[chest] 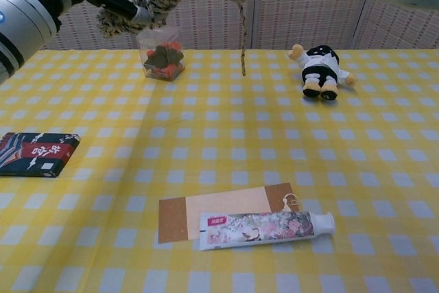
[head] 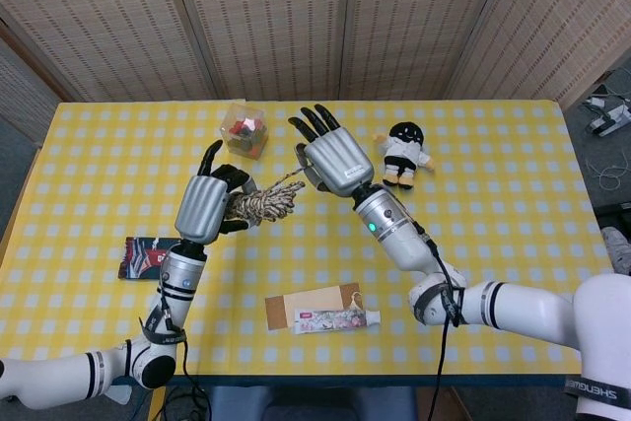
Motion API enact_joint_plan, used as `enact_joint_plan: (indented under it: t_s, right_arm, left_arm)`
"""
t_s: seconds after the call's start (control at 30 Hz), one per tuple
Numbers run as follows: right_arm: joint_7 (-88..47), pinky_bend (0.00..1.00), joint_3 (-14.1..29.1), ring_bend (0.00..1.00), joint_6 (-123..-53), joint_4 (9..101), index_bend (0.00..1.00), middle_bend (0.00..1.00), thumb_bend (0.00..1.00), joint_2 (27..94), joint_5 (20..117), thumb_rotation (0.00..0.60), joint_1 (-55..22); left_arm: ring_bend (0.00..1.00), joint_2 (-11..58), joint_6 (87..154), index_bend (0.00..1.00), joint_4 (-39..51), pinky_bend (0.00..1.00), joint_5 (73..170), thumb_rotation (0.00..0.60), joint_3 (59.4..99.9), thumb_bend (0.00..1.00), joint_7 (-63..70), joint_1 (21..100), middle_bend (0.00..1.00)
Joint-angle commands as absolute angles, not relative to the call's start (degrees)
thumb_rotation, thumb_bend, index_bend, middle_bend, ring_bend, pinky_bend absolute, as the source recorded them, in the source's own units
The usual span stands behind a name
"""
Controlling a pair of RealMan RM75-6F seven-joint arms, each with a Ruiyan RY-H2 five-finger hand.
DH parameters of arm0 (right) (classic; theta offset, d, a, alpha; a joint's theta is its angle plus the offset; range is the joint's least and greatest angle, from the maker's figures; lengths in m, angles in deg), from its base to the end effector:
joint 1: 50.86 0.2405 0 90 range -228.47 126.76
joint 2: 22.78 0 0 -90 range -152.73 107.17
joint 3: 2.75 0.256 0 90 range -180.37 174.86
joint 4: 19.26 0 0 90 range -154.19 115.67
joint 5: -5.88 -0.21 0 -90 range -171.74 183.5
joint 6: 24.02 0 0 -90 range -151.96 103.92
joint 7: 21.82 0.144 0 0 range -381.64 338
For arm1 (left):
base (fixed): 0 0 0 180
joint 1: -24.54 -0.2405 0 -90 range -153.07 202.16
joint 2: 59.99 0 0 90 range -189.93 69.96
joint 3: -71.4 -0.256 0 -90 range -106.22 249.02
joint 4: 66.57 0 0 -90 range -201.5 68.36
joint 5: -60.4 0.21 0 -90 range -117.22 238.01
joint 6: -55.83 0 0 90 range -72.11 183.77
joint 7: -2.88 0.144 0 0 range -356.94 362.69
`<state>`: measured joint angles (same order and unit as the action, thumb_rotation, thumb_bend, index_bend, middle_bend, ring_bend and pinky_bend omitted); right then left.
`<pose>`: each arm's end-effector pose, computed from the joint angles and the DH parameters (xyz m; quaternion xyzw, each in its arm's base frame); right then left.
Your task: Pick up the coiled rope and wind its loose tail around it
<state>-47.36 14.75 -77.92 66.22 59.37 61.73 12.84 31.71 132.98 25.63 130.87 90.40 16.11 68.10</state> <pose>-0.0059 -0.4152 0.0434 0.7569 -0.2325 0.4464 0.4169 -0.0678 0.3466 0.0446 -0.5860 -0.3503 -0.6041 0.4111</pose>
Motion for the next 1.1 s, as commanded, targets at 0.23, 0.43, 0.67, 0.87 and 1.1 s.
enact_joint_plan:
  t_s: [0.23,0.43,0.67,0.87,1.1]
  right_arm:
    - [-45.9,0.00,13.0,0.00,-76.8,64.1,0.63,0.13,0.57,59.8,61.9,0.600,11.3]
    - [-45.4,0.00,11.7,0.00,-75.6,63.5,0.63,0.13,0.57,59.8,62.4,0.600,10.5]
    - [-45.0,0.00,11.8,0.00,-74.5,64.5,0.26,0.04,0.41,59.2,61.5,0.600,10.1]
    - [-43.8,0.00,12.5,0.00,-75.8,66.0,0.00,0.00,0.25,58.4,62.3,0.600,9.3]
    - [-43.7,0.00,12.5,0.00,-78.7,70.9,0.00,0.00,0.23,54.2,64.1,0.600,6.9]
  left_arm:
    - [0.42,30.1,132.4,0.76,27.3,0.00,129.5,0.600,92.2,0.25,14.3,67.2,0.61]
    - [0.42,29.4,132.1,0.76,27.6,0.00,128.5,0.600,93.1,0.25,13.8,66.7,0.61]
    - [0.42,28.9,131.8,0.76,27.8,0.00,128.0,0.600,93.2,0.25,13.9,66.3,0.61]
    - [0.42,28.9,131.6,0.76,27.7,0.00,127.8,0.600,93.4,0.25,13.7,66.2,0.61]
    - [0.42,28.3,131.3,0.76,27.9,0.00,127.3,0.600,93.9,0.25,13.0,65.9,0.61]
